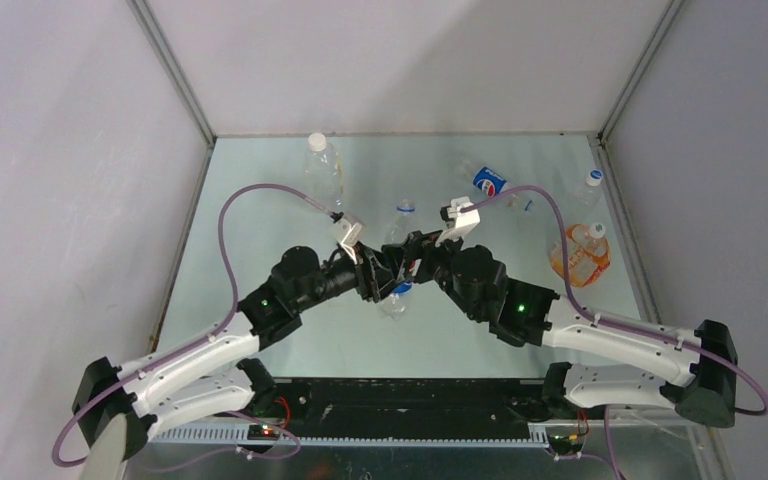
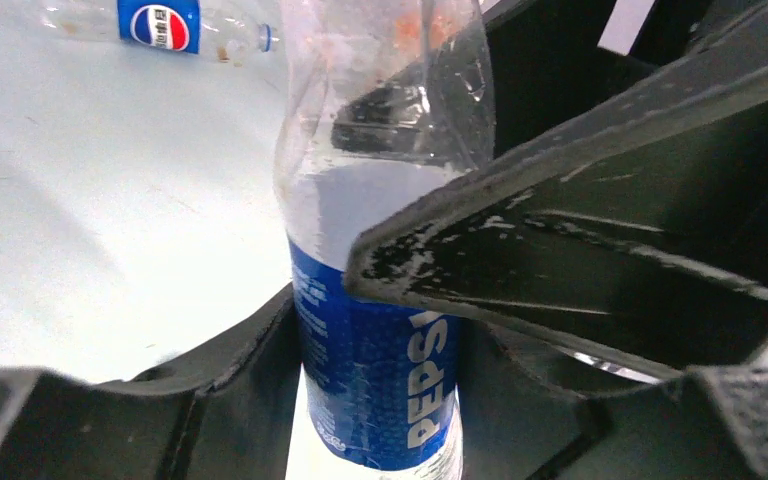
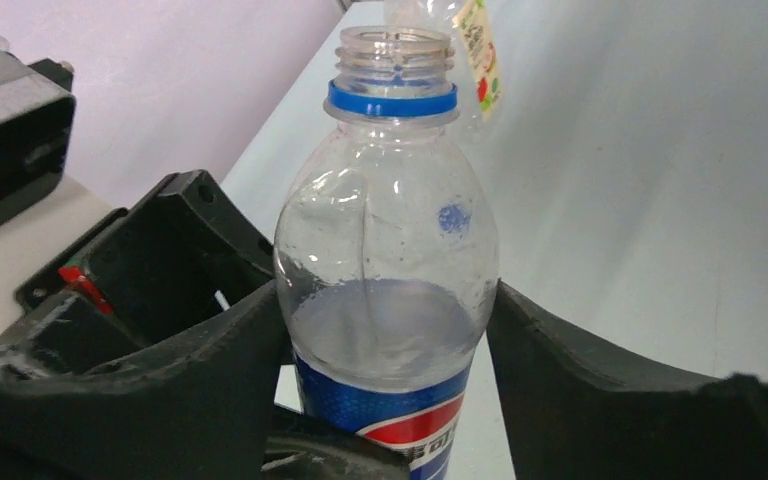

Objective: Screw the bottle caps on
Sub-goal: Pick up the plastic bottle at the center of the board.

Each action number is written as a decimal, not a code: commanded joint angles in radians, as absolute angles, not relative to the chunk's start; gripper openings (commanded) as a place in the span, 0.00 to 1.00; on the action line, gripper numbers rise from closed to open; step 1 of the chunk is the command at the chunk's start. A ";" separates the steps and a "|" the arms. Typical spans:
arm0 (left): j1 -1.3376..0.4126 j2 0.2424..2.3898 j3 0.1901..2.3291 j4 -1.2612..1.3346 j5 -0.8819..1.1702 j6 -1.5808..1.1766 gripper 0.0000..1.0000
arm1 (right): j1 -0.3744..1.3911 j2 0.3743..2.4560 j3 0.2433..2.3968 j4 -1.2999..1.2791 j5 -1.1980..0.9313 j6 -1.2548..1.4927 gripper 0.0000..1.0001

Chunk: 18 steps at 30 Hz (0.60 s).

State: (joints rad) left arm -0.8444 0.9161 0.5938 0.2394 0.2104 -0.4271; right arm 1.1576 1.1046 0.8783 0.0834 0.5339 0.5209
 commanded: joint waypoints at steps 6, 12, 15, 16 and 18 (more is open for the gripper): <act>-0.833 0.839 0.591 0.123 0.029 -0.205 0.51 | 1.151 0.989 0.924 -0.059 0.440 0.475 0.95; -0.833 0.738 0.567 -0.004 -0.099 -0.129 0.50 | 1.063 0.929 0.967 -0.269 0.355 0.460 0.98; -0.834 0.673 0.558 -0.080 -0.172 -0.111 0.50 | 0.965 0.951 0.973 -0.356 0.261 0.452 0.97; -0.833 0.662 0.557 -0.094 -0.184 -0.103 0.50 | 0.946 0.973 0.974 -0.391 0.230 0.452 0.97; -0.834 0.631 0.556 -0.130 -0.198 -0.075 0.50 | 0.886 1.012 0.974 -0.431 0.193 0.444 0.98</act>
